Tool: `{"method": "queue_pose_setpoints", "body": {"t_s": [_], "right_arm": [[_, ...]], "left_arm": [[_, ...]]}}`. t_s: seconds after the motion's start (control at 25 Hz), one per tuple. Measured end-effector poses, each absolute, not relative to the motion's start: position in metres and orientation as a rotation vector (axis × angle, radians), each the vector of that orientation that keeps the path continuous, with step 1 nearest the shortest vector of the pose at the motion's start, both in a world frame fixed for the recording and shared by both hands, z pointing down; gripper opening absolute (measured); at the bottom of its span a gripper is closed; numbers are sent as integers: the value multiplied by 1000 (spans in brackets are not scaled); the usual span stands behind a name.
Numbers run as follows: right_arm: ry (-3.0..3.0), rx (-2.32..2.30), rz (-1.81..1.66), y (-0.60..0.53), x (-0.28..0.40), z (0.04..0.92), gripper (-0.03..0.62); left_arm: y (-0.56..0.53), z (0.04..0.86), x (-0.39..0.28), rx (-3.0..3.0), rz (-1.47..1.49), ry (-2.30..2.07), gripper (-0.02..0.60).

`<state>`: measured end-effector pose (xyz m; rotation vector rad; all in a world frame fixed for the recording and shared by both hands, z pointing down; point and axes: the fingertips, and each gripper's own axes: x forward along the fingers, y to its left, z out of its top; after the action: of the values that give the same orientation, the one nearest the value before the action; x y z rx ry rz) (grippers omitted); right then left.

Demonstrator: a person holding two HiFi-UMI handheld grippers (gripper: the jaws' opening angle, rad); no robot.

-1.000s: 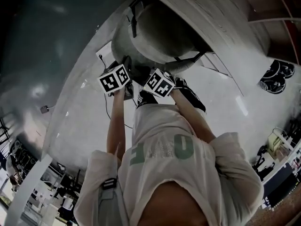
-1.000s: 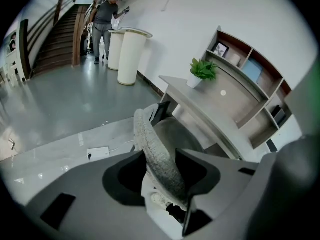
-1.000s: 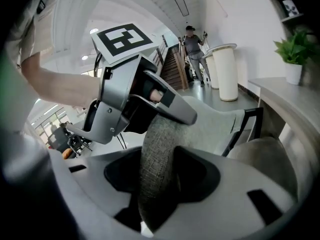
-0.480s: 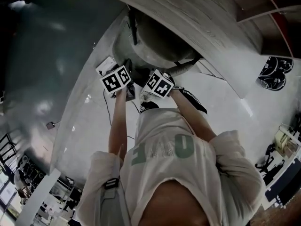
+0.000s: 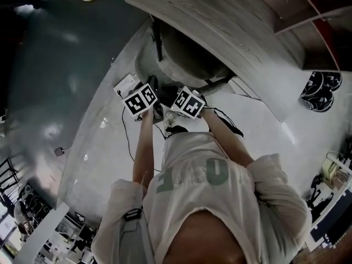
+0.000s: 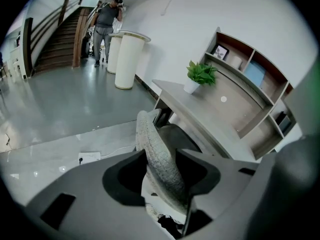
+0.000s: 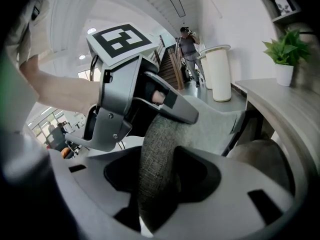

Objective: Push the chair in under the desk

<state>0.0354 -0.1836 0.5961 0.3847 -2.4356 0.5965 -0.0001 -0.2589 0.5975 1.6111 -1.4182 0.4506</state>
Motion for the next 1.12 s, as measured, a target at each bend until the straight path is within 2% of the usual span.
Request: {"method": "queue_pose_setpoints", "body": {"t_s": [0.48, 0.64, 0.88, 1.0, 1.12], "right_arm": [[-2406, 420, 657, -181, 42, 598, 196], [-2351, 445, 731, -181, 45, 590, 196], [-2606, 571, 839, -226, 48, 507, 170], [-2730, 683, 760, -257, 58, 457, 169], [-2816, 788, 604, -276, 65, 412, 138]], "left_arm": [[-256, 597, 2, 1608, 412, -1413, 190], [-257, 592, 0, 1602, 266, -1407, 192], [-256, 574, -6, 1569, 216, -1415, 189], [-254, 553, -11, 1588, 170, -1435, 189], [-261, 509, -22, 1676, 70, -1508, 174]]}}
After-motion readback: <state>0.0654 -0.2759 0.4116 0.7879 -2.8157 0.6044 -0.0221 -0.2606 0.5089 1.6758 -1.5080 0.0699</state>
